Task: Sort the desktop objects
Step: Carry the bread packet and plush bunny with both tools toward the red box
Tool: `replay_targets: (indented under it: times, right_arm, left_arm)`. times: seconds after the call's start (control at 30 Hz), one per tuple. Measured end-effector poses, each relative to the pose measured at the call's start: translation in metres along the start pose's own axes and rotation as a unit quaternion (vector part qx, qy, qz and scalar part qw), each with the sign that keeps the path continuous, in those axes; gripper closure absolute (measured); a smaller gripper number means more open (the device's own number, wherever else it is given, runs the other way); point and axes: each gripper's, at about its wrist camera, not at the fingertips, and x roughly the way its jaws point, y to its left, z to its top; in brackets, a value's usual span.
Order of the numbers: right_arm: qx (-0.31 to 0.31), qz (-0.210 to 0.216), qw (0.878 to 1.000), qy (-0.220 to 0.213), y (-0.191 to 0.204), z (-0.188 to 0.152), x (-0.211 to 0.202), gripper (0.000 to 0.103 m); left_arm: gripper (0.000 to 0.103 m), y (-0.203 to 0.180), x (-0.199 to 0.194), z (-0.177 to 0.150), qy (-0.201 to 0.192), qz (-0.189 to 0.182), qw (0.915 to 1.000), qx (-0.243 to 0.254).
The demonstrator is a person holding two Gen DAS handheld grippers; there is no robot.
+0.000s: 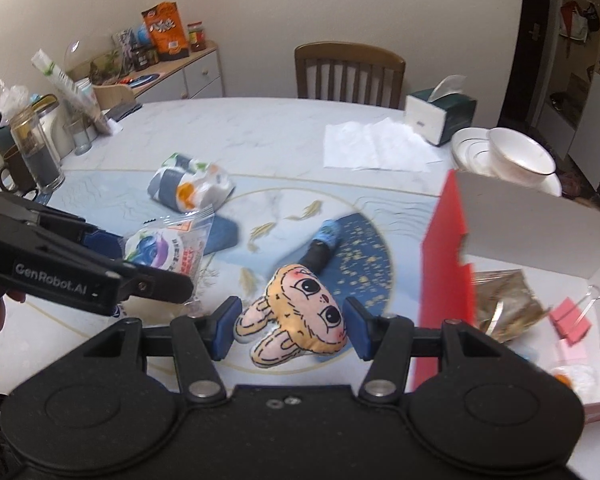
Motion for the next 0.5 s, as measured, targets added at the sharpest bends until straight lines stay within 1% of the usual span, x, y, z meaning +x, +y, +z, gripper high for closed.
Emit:
replay_targets:
  times: [0.23,0.5]
  right_arm:
    - [0.015,-0.003,1.0,-0.023,-0.034,0.006,-0.024,0.049]
    - [0.026,-0.017,0.999,-0.034,-0.076,0.005,-0.037,0.049]
  left_arm:
    - [0.039,-0.035,-0.002,0.012,-0.017,-0.01,0.9997,0.016]
    - [0.039,-0.073,0.005,0.022,-0.025,-0.014,0.9991,0.031]
